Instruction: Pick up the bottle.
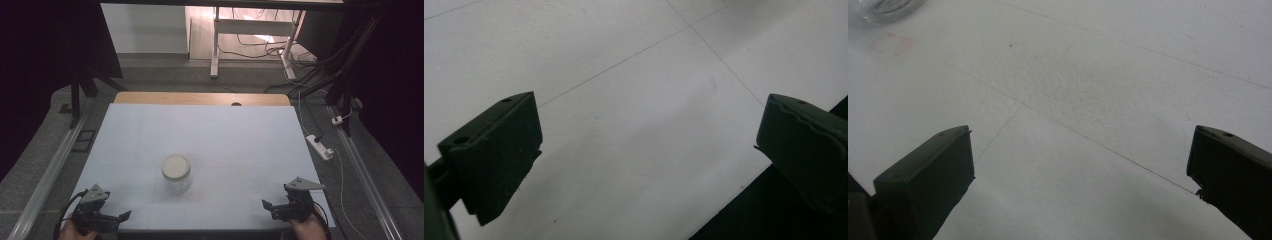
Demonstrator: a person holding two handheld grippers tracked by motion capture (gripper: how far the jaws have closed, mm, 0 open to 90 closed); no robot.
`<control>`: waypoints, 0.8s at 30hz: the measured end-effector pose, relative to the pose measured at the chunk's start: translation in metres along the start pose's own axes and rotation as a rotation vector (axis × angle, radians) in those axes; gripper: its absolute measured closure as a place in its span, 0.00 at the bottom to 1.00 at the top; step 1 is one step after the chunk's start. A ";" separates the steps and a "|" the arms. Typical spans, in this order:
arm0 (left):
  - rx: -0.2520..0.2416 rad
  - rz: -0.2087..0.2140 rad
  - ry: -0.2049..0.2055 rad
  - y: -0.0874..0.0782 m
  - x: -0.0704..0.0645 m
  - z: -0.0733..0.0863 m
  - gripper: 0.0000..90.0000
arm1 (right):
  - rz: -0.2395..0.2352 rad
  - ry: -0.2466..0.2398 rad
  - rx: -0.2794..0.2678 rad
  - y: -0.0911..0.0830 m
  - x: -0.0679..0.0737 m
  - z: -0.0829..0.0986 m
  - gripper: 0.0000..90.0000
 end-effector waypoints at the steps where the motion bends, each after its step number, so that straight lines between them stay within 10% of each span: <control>1: 0.000 0.000 0.000 0.000 0.000 0.000 0.00 | 0.002 0.003 -0.001 0.000 -0.001 0.000 0.00; 24: -0.026 0.011 0.032 -0.002 -0.004 -0.007 0.00 | -0.031 0.022 -0.003 0.000 -0.001 0.001 0.00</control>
Point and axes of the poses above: each handheld gripper's, and its own axes: y roughly forward along the jaws, z roughly out of its underside, x roughly to its left, the point moved 10 cm from there along y, roughly forward along the jaws, and after that the axes turned 8 degrees about -z, right-handed, at the moved point
